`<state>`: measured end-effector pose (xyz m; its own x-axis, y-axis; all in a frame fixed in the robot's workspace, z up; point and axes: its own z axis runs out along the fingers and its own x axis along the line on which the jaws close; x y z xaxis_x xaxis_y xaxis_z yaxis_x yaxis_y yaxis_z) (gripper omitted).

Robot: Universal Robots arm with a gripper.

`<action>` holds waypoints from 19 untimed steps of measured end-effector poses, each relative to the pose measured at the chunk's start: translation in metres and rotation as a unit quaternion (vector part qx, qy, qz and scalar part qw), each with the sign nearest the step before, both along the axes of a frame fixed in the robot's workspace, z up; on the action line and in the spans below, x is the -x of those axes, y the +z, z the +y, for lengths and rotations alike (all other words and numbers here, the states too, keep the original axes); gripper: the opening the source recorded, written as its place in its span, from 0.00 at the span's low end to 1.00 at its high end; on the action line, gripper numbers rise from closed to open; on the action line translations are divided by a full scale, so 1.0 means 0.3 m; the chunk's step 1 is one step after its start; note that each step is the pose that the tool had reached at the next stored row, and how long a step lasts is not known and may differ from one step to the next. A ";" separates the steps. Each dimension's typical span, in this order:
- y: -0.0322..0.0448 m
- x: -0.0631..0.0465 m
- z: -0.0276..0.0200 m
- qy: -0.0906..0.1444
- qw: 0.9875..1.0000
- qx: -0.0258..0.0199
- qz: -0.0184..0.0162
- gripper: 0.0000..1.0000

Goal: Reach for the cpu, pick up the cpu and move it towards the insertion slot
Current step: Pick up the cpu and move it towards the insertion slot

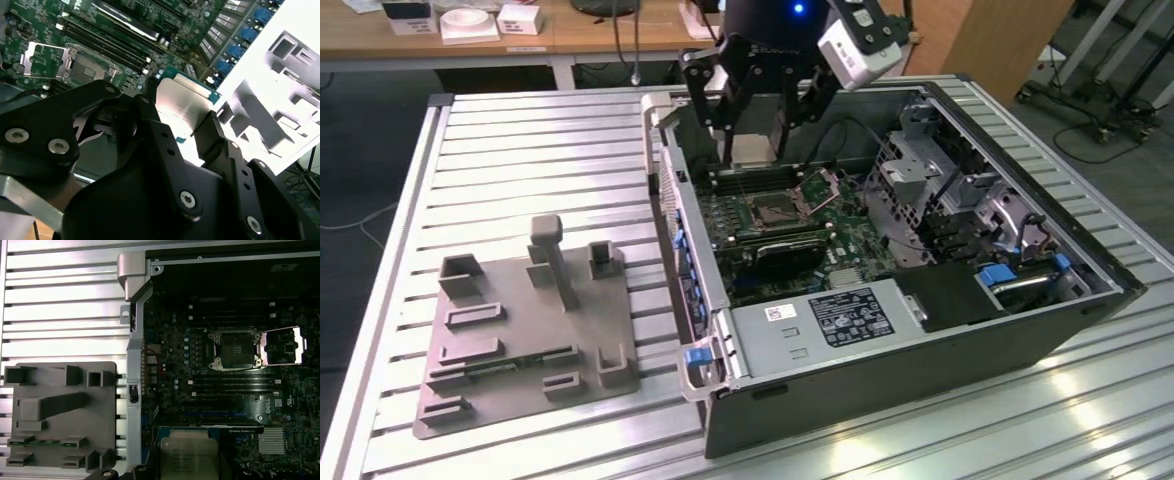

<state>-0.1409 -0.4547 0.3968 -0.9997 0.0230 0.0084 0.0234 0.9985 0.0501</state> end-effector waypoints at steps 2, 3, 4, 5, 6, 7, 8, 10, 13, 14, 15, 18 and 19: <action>0.000 -0.013 0.000 0.000 1.000 0.000 0.000 0.54; -0.001 -0.019 0.000 0.000 1.000 0.000 0.000 0.54; -0.001 -0.026 0.000 0.000 1.000 0.000 0.000 0.54; -0.001 -0.033 0.000 0.000 1.000 0.000 0.000 0.54; -0.001 -0.040 0.000 0.000 1.000 0.000 0.000 0.54; -0.001 -0.047 0.000 0.000 1.000 0.000 0.000 0.54; -0.001 -0.054 0.000 0.000 1.000 0.000 0.000 0.54; -0.002 -0.067 0.000 0.000 1.000 0.000 0.000 0.54; -0.002 -0.080 0.000 0.000 1.000 0.000 0.000 0.54; -0.002 -0.082 0.000 0.000 1.000 0.000 0.000 0.54; -0.002 -0.083 0.000 0.000 1.000 0.000 0.000 0.54; -0.002 -0.087 0.000 0.000 1.000 0.000 0.000 0.54; -0.002 -0.087 0.000 0.000 1.000 0.000 0.000 0.54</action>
<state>-0.1147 -0.4547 0.3961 -0.9997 0.0230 0.0084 0.0234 0.9985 0.0502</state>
